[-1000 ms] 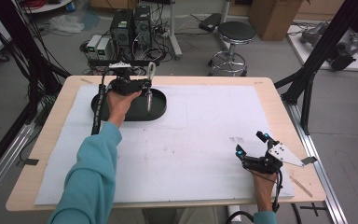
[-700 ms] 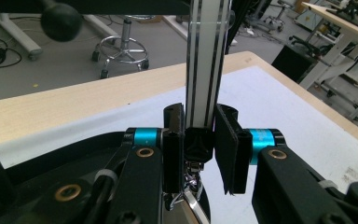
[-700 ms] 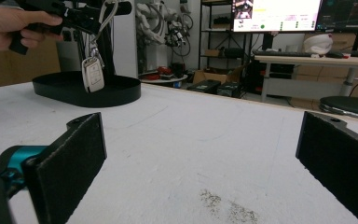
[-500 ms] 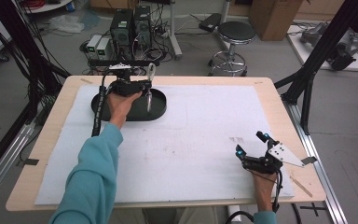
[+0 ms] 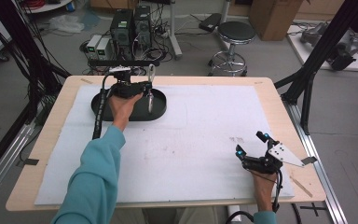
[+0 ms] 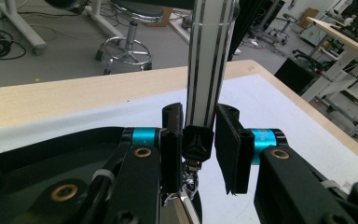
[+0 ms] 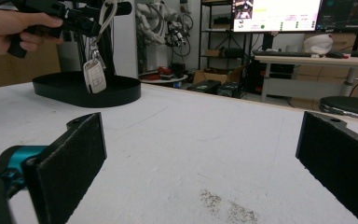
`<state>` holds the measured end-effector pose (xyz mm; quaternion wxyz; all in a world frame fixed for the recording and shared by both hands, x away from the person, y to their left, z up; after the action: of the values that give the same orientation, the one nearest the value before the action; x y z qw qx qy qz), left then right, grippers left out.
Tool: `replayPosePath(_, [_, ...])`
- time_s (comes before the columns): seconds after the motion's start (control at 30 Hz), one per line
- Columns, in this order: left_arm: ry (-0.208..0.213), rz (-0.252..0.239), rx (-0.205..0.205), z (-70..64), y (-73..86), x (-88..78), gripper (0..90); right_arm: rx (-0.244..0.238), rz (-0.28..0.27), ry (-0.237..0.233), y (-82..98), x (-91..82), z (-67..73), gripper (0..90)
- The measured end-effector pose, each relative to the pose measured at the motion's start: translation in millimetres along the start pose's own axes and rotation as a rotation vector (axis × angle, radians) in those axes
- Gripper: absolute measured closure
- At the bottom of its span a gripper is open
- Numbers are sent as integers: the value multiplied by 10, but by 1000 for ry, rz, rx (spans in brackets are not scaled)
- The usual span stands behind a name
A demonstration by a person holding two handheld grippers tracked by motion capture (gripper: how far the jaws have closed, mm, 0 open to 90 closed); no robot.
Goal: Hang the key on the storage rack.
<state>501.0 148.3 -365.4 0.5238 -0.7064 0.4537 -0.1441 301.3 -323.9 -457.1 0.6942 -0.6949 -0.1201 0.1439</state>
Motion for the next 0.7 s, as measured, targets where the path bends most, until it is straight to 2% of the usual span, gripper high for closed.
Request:
replayPosePath(0.17, [-7,-7,1,13,18,-11,715,-4,-3,-2,0,1,-1,9])
replayPosePath(0.23, [-25,-8,-1,22,24,-19,710,-2,-3,-2,0,1,0,9])
replayPosePath(0.3, [-42,-21,-15,32,28,-31,742,-3,-3,-2,0,1,-1,9])
replayPosePath(0.33, [-35,-32,-25,34,27,-33,741,-1,-1,-1,0,0,0,9])
replayPosePath(0.5, [-48,-31,0,4,23,-17,740,1,0,-1,1,-2,-1,9])
replayPosePath(0.57, [-53,-24,5,3,28,-12,720,0,0,-1,1,-3,-1,9])
replayPosePath(0.7, [-52,-19,36,0,34,-13,617,0,0,-1,0,-3,0,9])
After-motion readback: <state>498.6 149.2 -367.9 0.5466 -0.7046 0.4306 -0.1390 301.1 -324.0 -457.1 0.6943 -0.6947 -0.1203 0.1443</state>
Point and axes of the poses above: each handheld gripper's, and its own axes: x roughly forward along the jaws, y roughly out of its underside, z roughly to its left, the point moved 1 cm from there along x, roughly forward along the jaws, and after that the axes turned 11 degrees about y, right-handed, at the moved point
